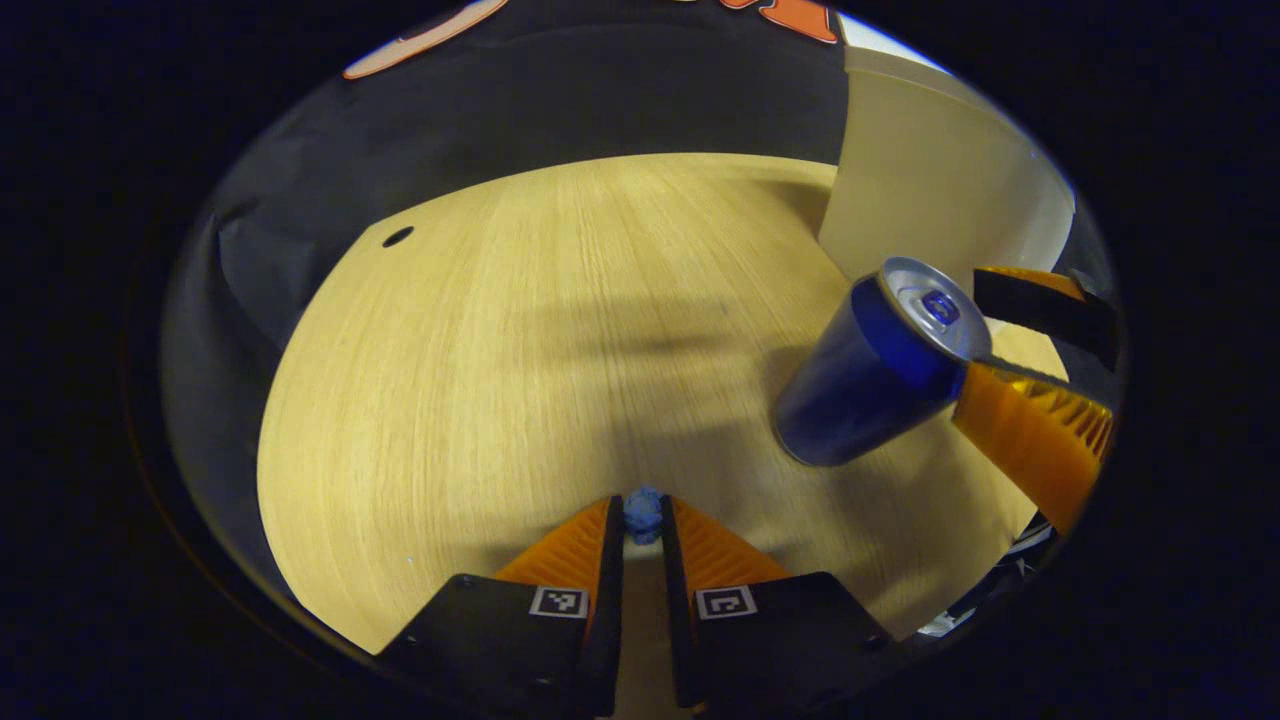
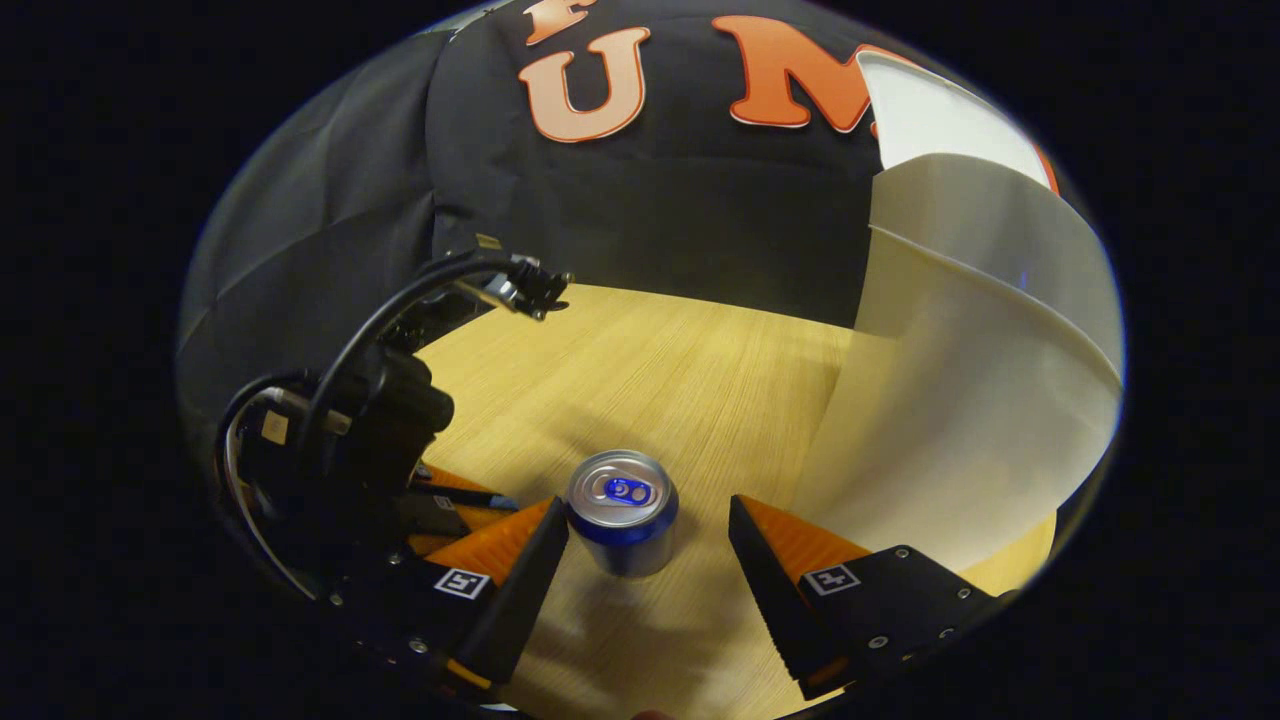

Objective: Press the lid of the desktop garbage bin to open it, pick up the crumpled paper on the desktop and throw it into the bin, then pick up the pop can on the desktop and drop it into the bin, and finally close the garbage bin lid.

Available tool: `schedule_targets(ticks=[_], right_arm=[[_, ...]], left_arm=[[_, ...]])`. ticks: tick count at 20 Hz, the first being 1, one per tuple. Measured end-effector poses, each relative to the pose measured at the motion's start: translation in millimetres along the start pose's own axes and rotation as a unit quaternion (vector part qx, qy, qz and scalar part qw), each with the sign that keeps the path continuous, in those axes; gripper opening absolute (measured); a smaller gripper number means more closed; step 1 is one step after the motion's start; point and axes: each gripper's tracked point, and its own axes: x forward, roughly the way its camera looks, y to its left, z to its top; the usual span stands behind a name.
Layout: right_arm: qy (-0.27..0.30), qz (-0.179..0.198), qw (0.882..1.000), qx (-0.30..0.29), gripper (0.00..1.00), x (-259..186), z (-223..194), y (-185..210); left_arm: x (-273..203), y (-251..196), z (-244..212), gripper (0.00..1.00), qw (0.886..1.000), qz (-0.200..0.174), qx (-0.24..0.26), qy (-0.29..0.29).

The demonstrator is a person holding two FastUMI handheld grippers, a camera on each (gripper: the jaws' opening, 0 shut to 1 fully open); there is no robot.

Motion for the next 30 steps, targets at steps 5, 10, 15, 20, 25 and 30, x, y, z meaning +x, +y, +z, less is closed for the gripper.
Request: schedule_targets(ticks=[5, 10, 15, 20, 25, 30], right_arm=[[0.008, 0.017, 1.0, -0.007, 0.98, 6, -5, 8], [0.018, 0.027, 0.999, -0.013, 0.98, 19, -11, 15], [0.029, 0.035, 0.999, -0.023, 0.98, 29, -19, 21], [0.04, 0.032, 0.998, -0.026, 0.98, 39, -24, 21], [0.053, 0.024, 0.998, -0.015, 0.81, 41, -26, 14], [0.05, 0.013, 0.999, -0.017, 0.79, 34, -14, 12]], left_arm=[[-7, 5, 6, 0.15, 1.0, 0.017, 0.009, -0.019], [-43, -10, 37, 0.17, 0.999, 0.017, 0.019, -0.046], [-99, -5, 81, 0.17, 0.998, 0.03, -0.016, -0.061], [-141, 10, 98, 0.17, 0.995, 0.049, -0.037, -0.079], [-184, 27, 119, 0.18, 0.99, 0.068, -0.044, -0.113], [-192, 48, 130, 0.16, 0.984, 0.086, -0.041, -0.152]])
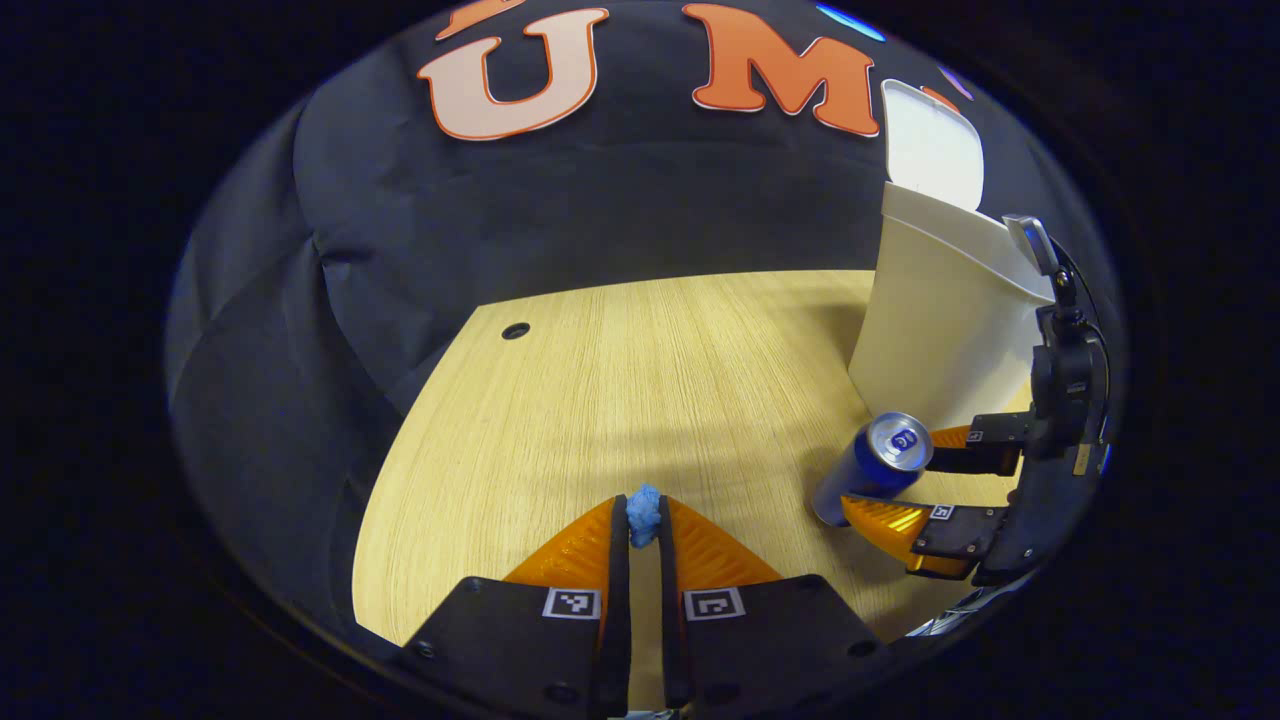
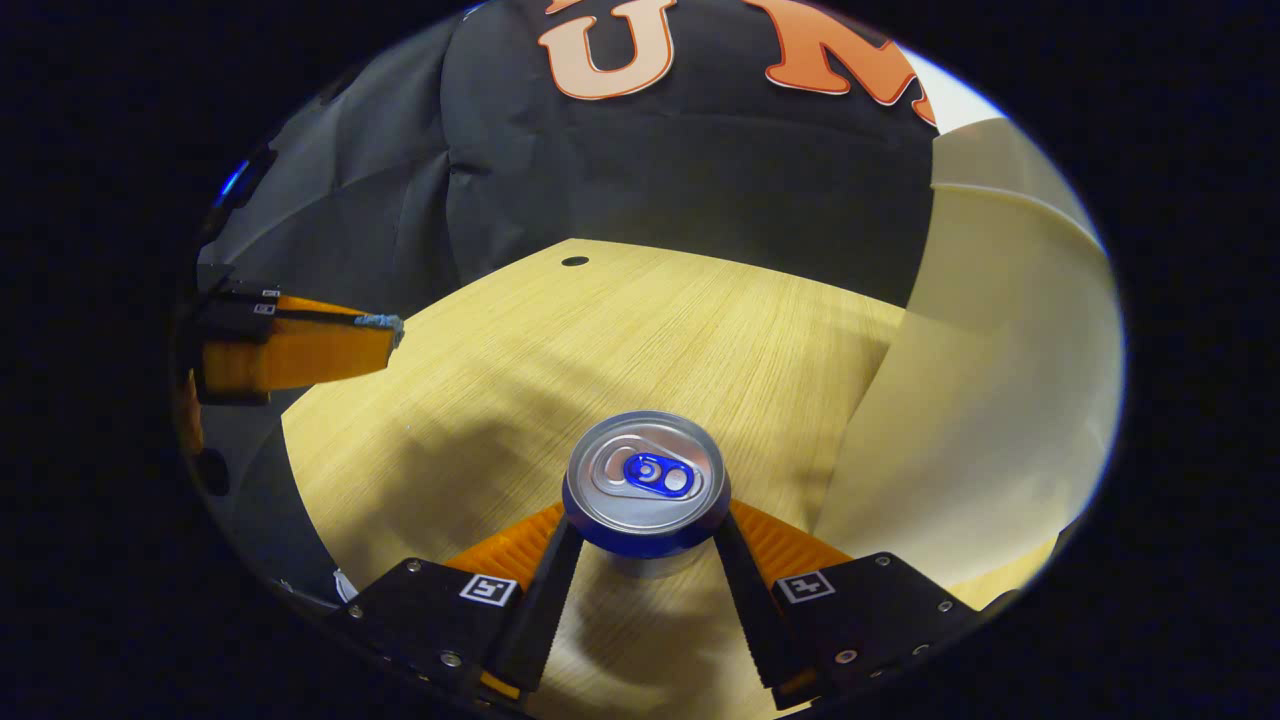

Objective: Press the lid of the desktop garbage bin to open it, pick up the crumpled paper on the desktop and throw it into the bin, then pick up the pop can on the desktop and drop it into the bin, and finally close the garbage bin lid.

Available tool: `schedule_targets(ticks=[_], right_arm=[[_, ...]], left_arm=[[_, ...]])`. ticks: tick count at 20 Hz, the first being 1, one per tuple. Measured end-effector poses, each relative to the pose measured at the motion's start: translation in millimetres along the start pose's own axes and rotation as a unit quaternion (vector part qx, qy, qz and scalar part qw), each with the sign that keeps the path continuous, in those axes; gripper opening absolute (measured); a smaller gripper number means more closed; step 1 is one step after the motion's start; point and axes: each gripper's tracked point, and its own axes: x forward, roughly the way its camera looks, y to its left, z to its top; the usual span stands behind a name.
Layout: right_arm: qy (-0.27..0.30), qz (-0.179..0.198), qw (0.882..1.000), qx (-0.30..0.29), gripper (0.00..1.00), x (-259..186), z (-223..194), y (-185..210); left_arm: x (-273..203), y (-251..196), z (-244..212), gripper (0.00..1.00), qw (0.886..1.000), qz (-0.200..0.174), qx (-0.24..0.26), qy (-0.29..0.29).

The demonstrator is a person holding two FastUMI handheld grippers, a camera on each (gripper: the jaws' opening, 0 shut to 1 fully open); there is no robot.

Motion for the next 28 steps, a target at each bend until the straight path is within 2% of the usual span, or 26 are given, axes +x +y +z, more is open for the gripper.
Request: schedule_targets(ticks=[6, 9, 15, 20, 25, 28], right_arm=[[-0.001, -0.025, 1.0, -0.005, 0.79, -6, 11, -8], [-0.004, -0.037, 0.999, -0.003, 0.79, -10, 15, -6], [-0.008, -0.057, 0.998, 0.006, 0.79, -11, 13, -7], [-0.005, -0.077, 0.997, 0.015, 0.79, -18, 20, -10], [-0.014, -0.111, 0.993, 0.036, 0.79, -34, 34, -31], [-0.015, -0.136, 0.989, 0.047, 0.79, -43, 21, -42]], left_arm=[[8, 7, 29, 0.16, 0.999, -0.005, 0.003, -0.04], [-3, -12, 53, 0.14, 0.998, -0.015, 0.009, -0.061], [-1, -34, 87, 0.18, 0.994, -0.038, 0.035, -0.098], [3, -62, 106, 0.16, 0.991, -0.064, 0.047, -0.112], [0, -88, 131, 0.16, 0.985, -0.085, 0.063, -0.137], [0, -106, 145, 0.16, 0.981, -0.104, 0.069, -0.148]])
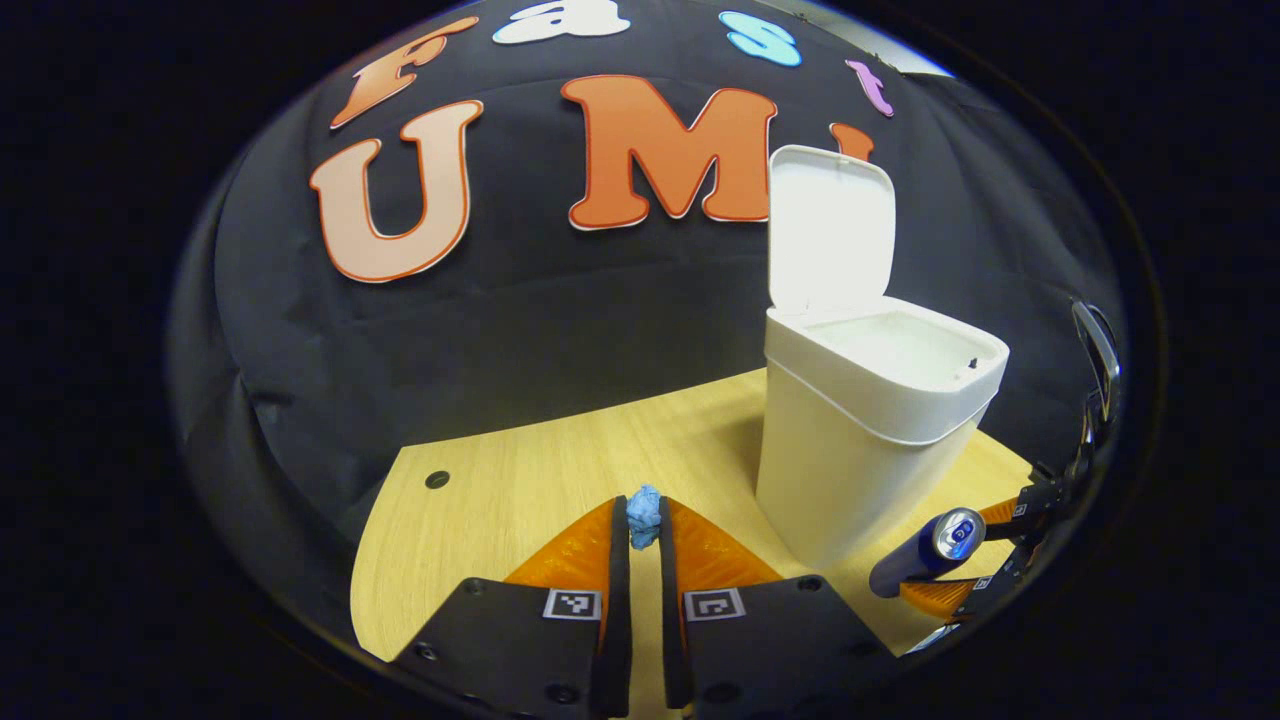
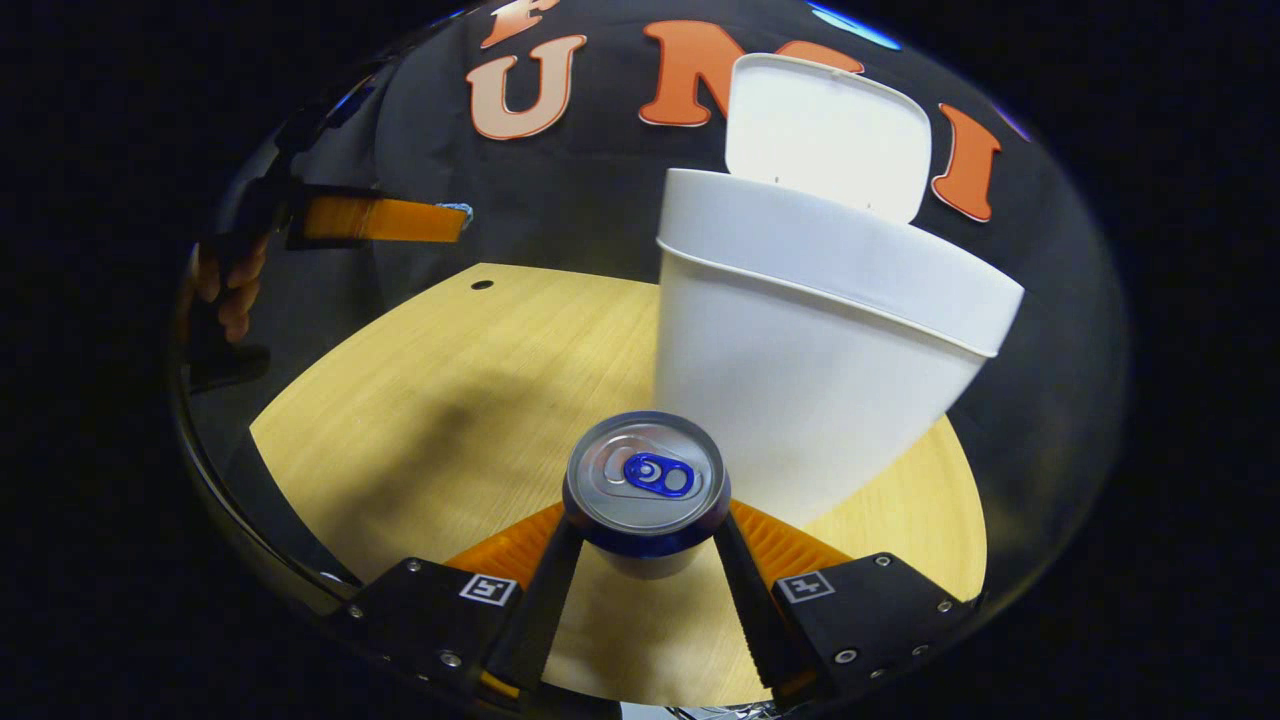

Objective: Press the lid of the desktop garbage bin to open it, pick up the crumpled paper on the desktop and throw it into the bin, then pick up the pop can on the desktop and drop it into the bin, and finally close the garbage bin lid.

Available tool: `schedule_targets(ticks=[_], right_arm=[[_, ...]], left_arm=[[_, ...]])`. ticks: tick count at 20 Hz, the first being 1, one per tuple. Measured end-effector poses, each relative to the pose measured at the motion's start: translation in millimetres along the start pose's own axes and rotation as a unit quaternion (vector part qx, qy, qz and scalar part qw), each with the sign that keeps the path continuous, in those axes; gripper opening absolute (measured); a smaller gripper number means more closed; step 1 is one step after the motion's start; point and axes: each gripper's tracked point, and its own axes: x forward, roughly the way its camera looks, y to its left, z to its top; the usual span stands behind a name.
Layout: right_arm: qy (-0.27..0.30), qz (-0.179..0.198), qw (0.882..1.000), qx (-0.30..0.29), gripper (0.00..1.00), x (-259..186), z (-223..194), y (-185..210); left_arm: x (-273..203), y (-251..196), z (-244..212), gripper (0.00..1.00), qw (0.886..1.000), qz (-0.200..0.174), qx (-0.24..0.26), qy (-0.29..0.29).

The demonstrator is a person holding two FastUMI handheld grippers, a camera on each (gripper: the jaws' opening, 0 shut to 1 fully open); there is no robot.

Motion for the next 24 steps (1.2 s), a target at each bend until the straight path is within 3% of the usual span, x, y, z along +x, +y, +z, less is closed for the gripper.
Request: schedule_targets(ticks=[13, 24], right_arm=[[0.01, -0.08, 0.995, 0.06, 0.79, -19, -24, -51], [0.024, -0.107, 0.99, 0.087, 0.79, -32, -48, -78]], left_arm=[[26, -84, 72, 0.16, 0.993, -0.099, 0.005, -0.062], [29, -145, 94, 0.16, 0.984, -0.159, 0.017, -0.081]])
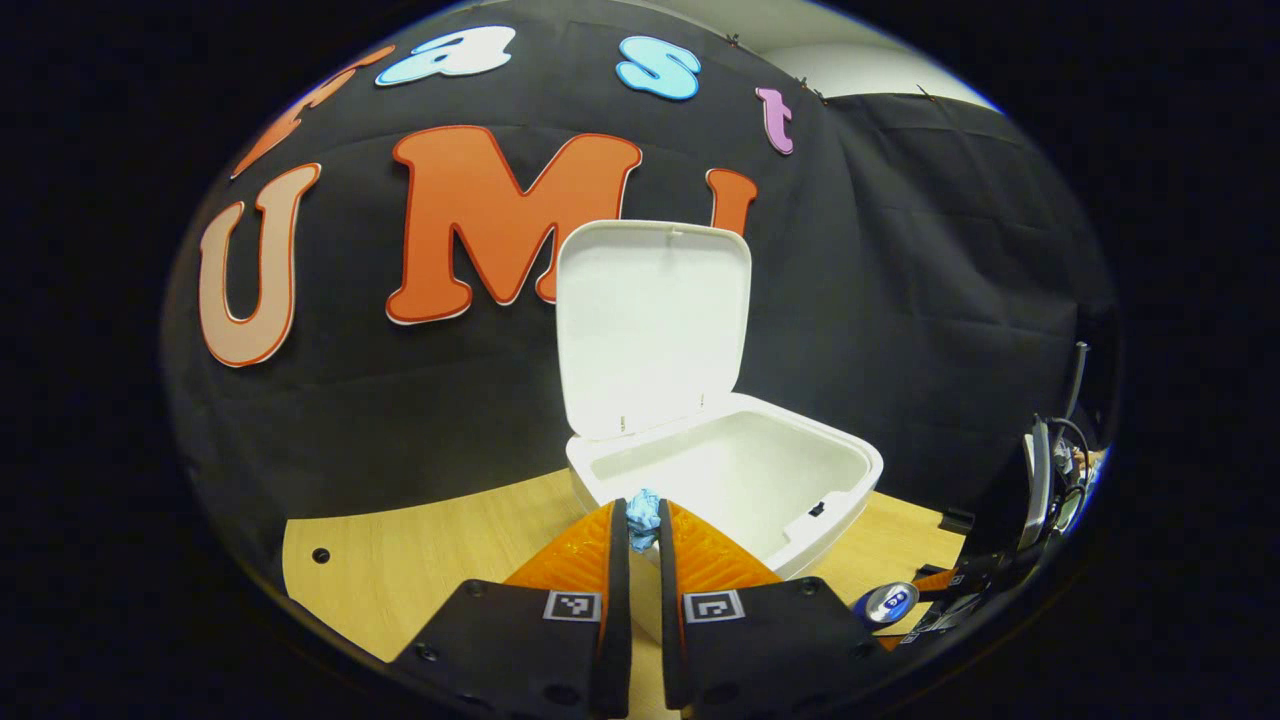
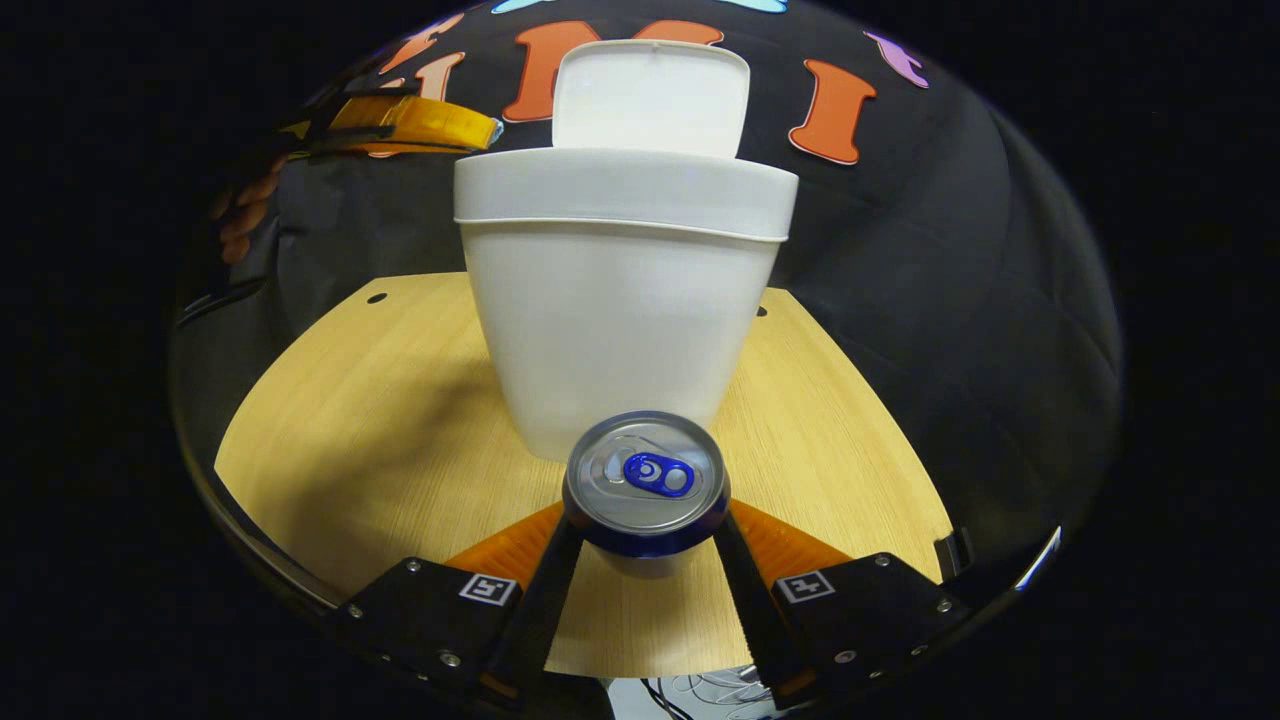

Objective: Press the lid of the desktop garbage bin to open it, pick up the crumpled paper on the desktop and throw it into the bin, then pick up the pop can on the desktop and drop it into the bin, and finally close the garbage bin lid.

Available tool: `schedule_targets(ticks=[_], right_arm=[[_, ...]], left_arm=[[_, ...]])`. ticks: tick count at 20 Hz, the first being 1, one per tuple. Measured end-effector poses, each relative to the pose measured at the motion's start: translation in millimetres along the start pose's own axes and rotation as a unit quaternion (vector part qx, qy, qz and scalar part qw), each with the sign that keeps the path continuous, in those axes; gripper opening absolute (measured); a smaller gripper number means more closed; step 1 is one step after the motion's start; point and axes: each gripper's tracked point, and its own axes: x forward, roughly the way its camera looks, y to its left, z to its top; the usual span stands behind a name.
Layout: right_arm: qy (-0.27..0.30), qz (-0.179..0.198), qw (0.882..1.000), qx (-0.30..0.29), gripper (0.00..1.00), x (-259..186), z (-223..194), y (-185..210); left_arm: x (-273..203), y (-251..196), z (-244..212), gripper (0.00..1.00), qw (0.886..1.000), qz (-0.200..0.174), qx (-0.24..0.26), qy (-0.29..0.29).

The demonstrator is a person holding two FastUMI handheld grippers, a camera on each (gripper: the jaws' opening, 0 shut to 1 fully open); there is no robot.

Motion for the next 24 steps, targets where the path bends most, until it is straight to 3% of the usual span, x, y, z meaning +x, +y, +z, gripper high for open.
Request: schedule_targets(ticks=[10, 20, 24], right_arm=[[-0.007, -0.036, 0.999, 0.033, 0.79, -14, -4, -27], [-0.06, -0.067, 0.995, 0.039, 0.79, -34, 51, -54], [-0.101, -0.076, 0.991, 0.032, 0.79, -50, 91, -66]], left_arm=[[5, -25, -8, 0.19, 0.999, -0.03, -0.014, 0.01], [-3, -28, -12, 0.32, 1.0, -0.031, 0.005, 0.001], [-6, -30, -13, 0.49, 0.999, -0.033, 0.005, -0.002]])
